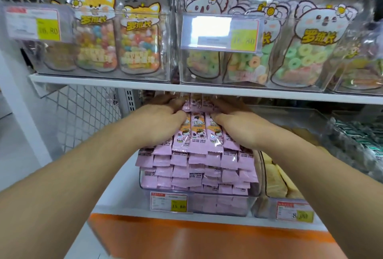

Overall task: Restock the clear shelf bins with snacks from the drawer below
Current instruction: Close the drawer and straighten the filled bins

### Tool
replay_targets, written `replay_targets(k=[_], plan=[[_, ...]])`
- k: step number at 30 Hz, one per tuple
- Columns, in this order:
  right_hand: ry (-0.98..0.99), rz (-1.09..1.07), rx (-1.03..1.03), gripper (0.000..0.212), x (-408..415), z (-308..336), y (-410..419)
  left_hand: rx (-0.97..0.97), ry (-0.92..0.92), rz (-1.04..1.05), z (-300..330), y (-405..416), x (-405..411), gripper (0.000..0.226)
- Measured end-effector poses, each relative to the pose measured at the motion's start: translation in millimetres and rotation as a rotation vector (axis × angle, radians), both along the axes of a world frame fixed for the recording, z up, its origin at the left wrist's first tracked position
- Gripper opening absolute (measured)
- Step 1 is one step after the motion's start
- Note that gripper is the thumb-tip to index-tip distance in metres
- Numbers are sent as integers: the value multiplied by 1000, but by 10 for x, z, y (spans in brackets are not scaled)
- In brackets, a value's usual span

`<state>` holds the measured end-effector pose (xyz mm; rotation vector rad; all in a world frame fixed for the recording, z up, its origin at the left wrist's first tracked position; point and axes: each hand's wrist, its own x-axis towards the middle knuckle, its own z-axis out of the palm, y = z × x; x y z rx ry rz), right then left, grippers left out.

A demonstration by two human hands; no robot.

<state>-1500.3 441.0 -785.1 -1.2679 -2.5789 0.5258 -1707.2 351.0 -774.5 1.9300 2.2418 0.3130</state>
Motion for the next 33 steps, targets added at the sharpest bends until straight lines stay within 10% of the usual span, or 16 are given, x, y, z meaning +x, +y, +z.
replay_targets(k=[33], plan=[[167, 113, 231, 78, 733, -214, -1018, 295, 57, -108, -335, -885, 870, 54]])
